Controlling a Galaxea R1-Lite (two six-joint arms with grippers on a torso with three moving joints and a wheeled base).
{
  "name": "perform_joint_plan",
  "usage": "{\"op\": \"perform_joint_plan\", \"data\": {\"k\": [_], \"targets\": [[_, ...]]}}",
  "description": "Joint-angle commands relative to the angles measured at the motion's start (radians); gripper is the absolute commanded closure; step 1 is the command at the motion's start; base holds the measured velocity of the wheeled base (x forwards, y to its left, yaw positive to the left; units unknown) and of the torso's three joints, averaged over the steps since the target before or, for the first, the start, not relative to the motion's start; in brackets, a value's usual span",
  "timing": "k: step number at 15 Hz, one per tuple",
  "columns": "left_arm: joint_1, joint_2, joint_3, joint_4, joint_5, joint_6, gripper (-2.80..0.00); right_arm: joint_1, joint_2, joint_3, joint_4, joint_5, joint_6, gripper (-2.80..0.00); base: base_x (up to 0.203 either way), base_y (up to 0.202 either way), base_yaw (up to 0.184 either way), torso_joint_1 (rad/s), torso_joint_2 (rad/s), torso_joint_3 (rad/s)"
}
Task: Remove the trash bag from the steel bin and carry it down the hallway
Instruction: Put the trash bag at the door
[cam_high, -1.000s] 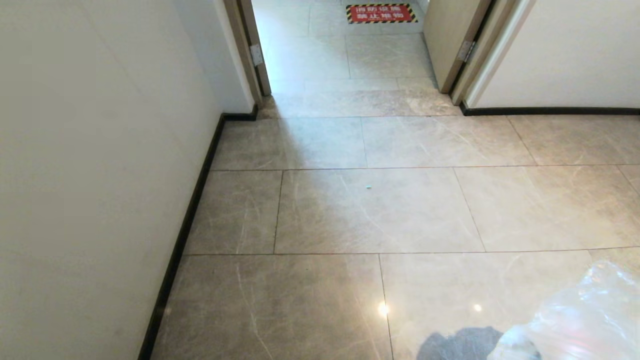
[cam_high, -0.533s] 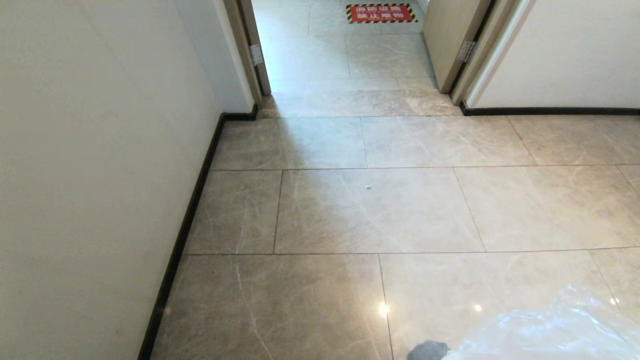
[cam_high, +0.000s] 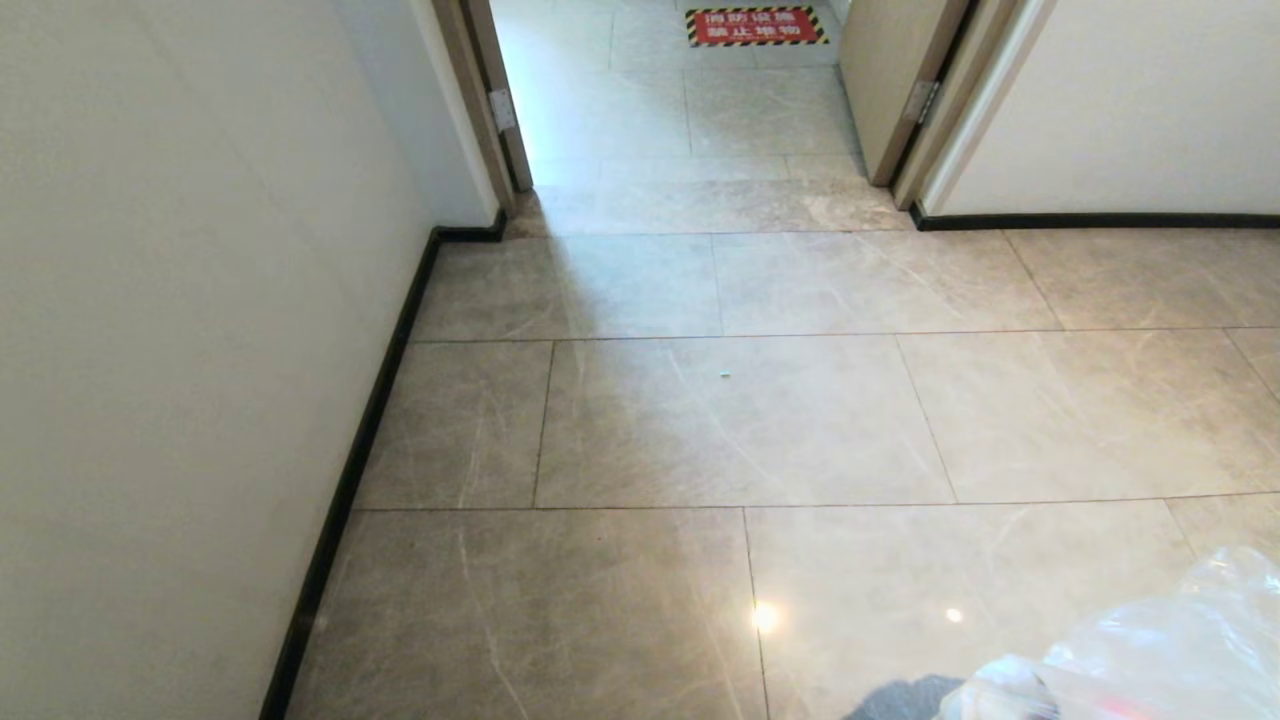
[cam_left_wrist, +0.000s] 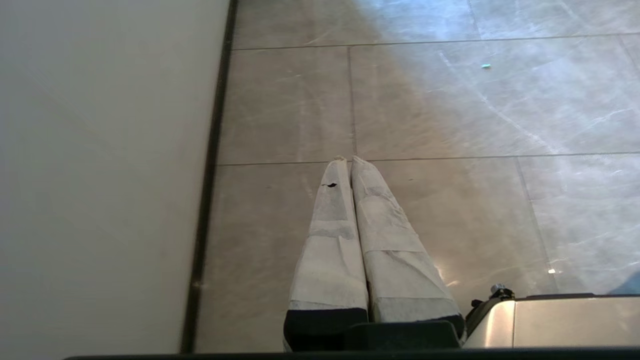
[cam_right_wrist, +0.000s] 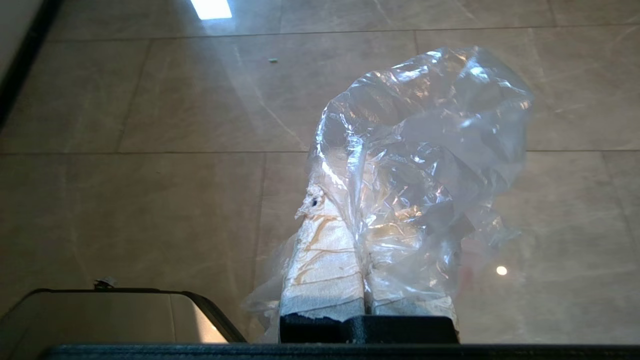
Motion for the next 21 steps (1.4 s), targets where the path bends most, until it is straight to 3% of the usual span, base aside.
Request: {"op": "perform_joint_plan", "data": {"k": [1,5,21], "targets": [[-0.001,0.0,0.0,0.001,0.0,-0.003,0.0,0.0,0.002,0.0,0.0,0.001,0.0,0.0,0.0,-0.203,-0.002,0.002,0.0,0.002],[-0.001,0.0,0.0,0.0,0.0,-0.003,0.0,0.0,0.002,0.001,0.0,0.0,0.002,0.0,0.0,-0.128,0.001,0.004,0.0,0.004],[-0.001,0.0,0.0,0.001,0.0,-0.006,0.0,0.0,0.002,0.0,-0.002,0.001,0.005,0.0,0.0,0.0,0.0,0.0,0.0,0.0]]}}
